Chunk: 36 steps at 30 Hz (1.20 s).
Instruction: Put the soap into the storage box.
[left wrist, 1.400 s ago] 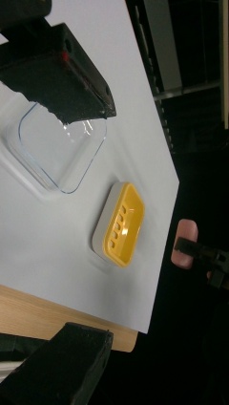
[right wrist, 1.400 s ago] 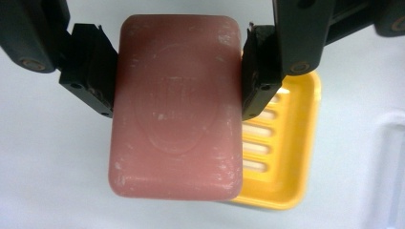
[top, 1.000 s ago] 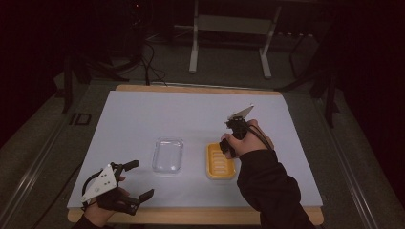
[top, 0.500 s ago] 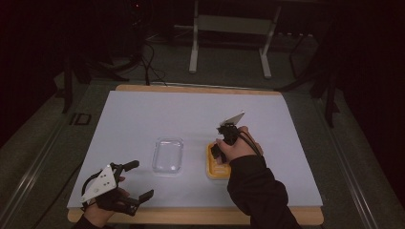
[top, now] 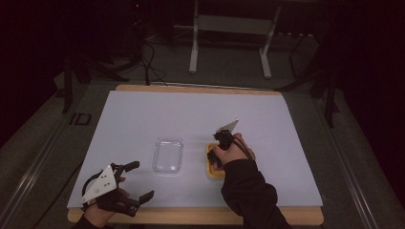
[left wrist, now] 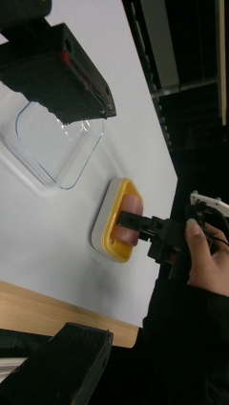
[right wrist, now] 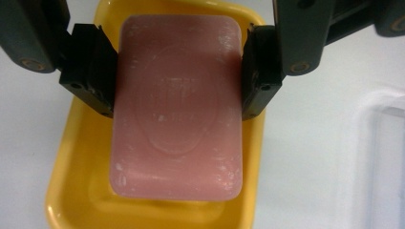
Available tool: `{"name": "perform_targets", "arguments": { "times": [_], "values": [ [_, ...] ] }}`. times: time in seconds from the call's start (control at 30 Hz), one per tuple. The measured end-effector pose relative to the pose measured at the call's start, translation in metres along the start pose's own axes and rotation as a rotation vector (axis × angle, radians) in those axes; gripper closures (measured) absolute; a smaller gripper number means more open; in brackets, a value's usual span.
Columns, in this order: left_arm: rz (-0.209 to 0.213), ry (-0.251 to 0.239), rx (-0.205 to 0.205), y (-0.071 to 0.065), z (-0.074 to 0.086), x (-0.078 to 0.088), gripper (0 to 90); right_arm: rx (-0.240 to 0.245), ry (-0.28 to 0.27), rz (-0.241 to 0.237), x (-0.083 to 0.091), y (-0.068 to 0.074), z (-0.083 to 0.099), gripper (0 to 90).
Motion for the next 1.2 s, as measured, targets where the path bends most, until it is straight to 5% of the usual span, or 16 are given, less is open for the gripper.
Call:
{"name": "perform_targets", "arguments": {
  "times": [0.47,0.67,1.0,1.2],
  "values": [
    [0.006,0.003,-0.002,-0.001,0.000,0.000,0.2,-0.004,0.023,0.039,-0.011,-0.002,0.002,37.4],
    [0.013,0.003,0.003,-0.001,0.000,0.000,0.2,0.050,0.033,0.066,-0.008,-0.002,0.001,33.7],
    [0.015,0.008,0.005,-0.001,0.001,-0.001,0.2,0.085,0.001,0.047,0.014,0.009,-0.007,30.5],
    [0.017,0.006,0.005,-0.001,0.001,0.000,0.2,0.160,-0.004,0.044,0.023,0.010,-0.007,30.4]
  ]
}}
Point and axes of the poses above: each handheld gripper's, and its own axes: x roughly backward along the jaws, z roughly out of its underside, y roughly to its left, the point moved 10 cm from there along -x, roughly forward along the jaws, and after that the axes turned 11 degrees about -z, right-handed, at the moved point
